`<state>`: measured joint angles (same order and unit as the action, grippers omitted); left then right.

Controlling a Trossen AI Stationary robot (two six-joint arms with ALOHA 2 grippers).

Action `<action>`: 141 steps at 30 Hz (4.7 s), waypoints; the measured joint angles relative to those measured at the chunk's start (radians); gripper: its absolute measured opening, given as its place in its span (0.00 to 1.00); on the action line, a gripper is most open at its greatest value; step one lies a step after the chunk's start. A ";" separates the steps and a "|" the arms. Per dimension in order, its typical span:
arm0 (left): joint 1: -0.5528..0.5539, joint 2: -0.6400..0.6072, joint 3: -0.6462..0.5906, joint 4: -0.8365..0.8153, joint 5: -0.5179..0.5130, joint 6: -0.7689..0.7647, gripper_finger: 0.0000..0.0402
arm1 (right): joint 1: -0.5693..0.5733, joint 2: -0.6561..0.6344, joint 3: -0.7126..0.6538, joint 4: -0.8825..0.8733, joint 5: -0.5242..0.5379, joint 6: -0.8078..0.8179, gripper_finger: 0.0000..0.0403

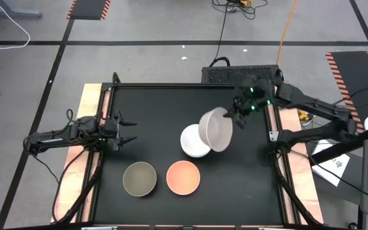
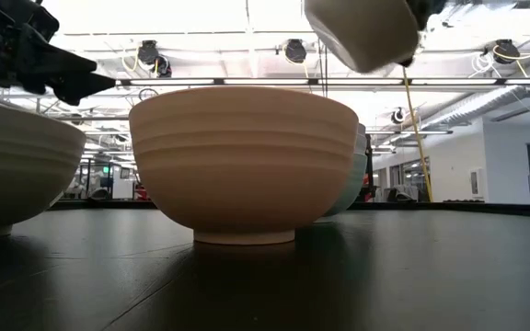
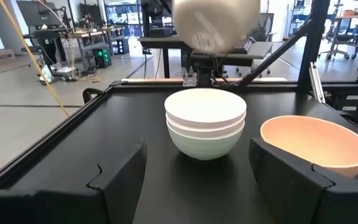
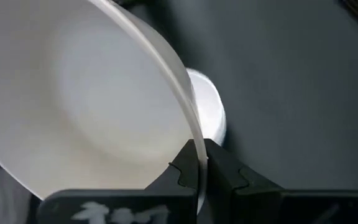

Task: Nest bowls inside each other
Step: Stack the dirty white bowl on the white bowl

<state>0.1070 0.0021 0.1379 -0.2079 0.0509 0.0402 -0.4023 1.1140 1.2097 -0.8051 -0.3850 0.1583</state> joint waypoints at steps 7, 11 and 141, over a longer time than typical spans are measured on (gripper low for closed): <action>0.000 0.000 0.000 -0.021 0.000 0.001 0.70 | -0.145 0.188 0.204 -0.183 -0.092 -0.054 0.00; 0.000 0.000 0.000 -0.031 0.000 0.007 0.70 | -0.170 0.309 0.299 -0.270 -0.087 -0.092 0.00; 0.000 0.000 0.000 -0.074 0.003 -0.018 0.70 | 0.119 0.866 0.762 -0.566 0.046 -0.076 0.59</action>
<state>0.1070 0.0025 0.1379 -0.2821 0.0536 0.0227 -0.2829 1.9800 1.9717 -1.3713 -0.3385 0.0821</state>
